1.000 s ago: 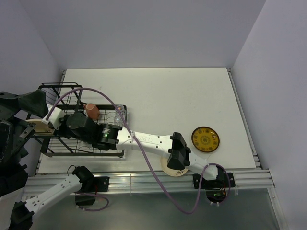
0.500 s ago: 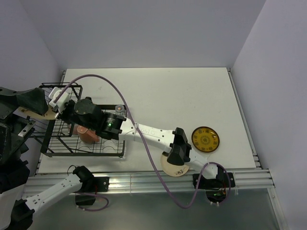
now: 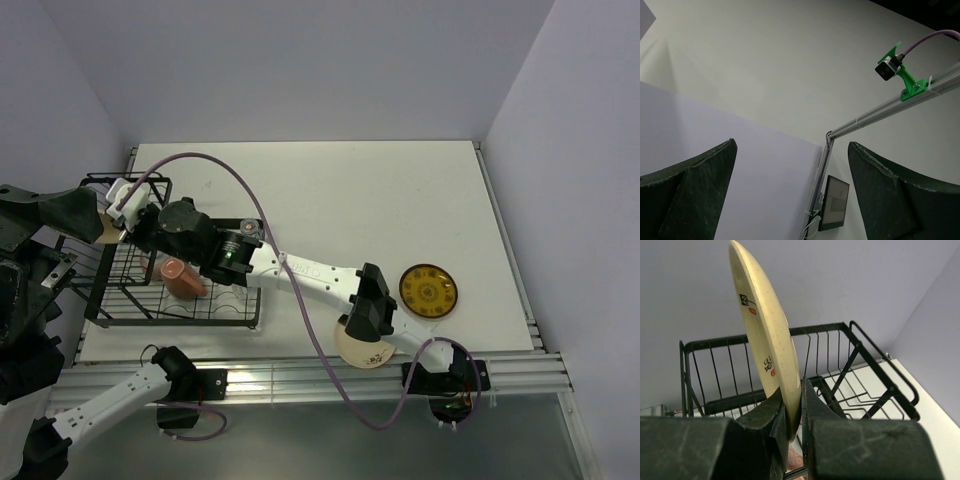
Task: Load the mixed dishes into the dish rack
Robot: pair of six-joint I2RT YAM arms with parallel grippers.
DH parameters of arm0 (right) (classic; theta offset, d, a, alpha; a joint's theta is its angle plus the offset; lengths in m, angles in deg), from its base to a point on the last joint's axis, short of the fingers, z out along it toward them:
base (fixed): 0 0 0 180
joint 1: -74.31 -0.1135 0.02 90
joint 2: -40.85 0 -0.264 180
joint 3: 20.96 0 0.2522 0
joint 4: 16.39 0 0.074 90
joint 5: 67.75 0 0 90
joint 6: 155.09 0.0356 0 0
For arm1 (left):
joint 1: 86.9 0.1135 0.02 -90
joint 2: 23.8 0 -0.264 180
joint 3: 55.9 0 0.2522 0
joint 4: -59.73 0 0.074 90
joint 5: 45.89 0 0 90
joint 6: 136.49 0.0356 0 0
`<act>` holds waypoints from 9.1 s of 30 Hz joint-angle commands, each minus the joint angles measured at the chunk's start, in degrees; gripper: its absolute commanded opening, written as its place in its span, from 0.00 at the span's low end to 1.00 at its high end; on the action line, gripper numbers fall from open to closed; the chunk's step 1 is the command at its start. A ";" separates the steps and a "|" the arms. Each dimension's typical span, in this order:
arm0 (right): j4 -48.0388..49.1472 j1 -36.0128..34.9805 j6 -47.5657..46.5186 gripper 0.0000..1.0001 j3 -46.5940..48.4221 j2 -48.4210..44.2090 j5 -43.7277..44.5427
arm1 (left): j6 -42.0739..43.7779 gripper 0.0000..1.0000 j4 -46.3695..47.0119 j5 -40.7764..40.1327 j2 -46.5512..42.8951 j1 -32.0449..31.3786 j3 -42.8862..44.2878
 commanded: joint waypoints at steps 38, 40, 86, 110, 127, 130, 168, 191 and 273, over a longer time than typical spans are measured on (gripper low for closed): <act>3.59 0.87 -0.41 0.00 0.29 4.69 0.66 | 0.28 0.99 -1.44 -2.37 -2.75 0.27 -0.38; 3.51 0.96 -0.32 0.00 0.29 4.69 0.66 | 0.10 0.99 -1.44 -2.54 -2.75 0.27 -0.47; 2.80 2.11 -0.67 0.64 -1.65 0.39 -0.05 | -0.25 0.99 1.90 -2.46 -0.82 0.27 -2.58; 2.02 3.24 12.90 0.98 -40.54 -39.10 12.06 | 7.92 0.99 -15.14 -3.51 6.38 0.27 7.26; -43.17 36.11 62.33 1.00 -100.24 -98.20 0.76 | 14.78 0.75 -49.95 -1.99 32.57 -5.16 -6.97; -44.39 41.82 62.88 1.00 -101.93 -104.81 -1.62 | 15.13 0.75 -52.14 -4.39 37.49 -10.44 -10.04; -52.13 48.87 56.28 1.00 -93.93 -108.07 1.45 | 17.76 0.37 -46.52 -1.93 76.17 -19.68 -8.57; -44.84 48.95 48.02 0.99 -92.61 -105.88 -14.09 | 29.89 0.00 -61.71 -14.40 48.50 -14.67 0.83; -3.79 -5.19 -6.03 0.00 2.75 -4.71 13.14 | 11.35 0.99 -28.07 -35.50 -14.26 -11.86 -1.97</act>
